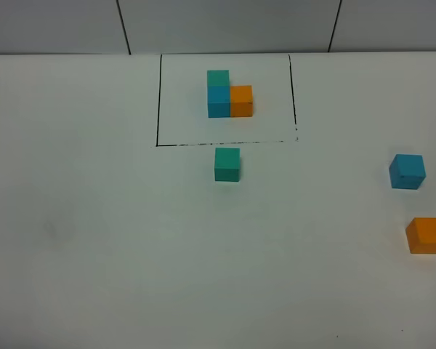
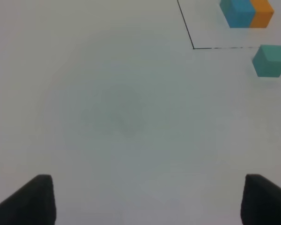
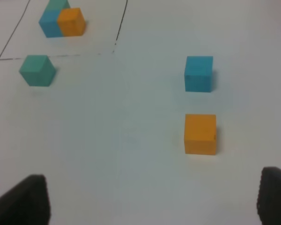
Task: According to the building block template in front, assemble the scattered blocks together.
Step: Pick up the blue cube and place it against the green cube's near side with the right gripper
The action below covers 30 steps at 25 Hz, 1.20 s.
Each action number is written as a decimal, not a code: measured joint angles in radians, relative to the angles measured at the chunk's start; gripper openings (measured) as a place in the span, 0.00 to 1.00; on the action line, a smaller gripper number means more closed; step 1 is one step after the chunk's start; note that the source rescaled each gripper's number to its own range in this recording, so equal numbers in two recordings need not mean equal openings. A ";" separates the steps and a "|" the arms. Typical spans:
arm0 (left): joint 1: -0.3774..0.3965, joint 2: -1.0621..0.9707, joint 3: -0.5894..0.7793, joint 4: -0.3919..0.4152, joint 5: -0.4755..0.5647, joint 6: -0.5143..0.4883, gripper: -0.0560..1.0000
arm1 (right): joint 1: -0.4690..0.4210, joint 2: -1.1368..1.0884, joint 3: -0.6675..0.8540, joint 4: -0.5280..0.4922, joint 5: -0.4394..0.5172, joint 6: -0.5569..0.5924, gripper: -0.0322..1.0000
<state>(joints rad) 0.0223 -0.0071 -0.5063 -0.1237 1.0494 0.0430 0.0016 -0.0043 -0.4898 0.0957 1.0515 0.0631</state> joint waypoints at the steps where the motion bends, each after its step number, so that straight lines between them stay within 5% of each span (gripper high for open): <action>1: 0.000 0.000 0.000 0.000 0.001 0.000 0.83 | 0.000 0.000 0.000 0.000 0.000 0.000 0.79; 30: 0.000 0.000 0.000 0.000 0.001 0.000 0.83 | 0.000 0.000 0.000 0.005 0.000 0.000 0.79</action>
<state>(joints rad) 0.0225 -0.0071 -0.5063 -0.1237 1.0502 0.0430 0.0016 -0.0043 -0.4898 0.1009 1.0515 0.0631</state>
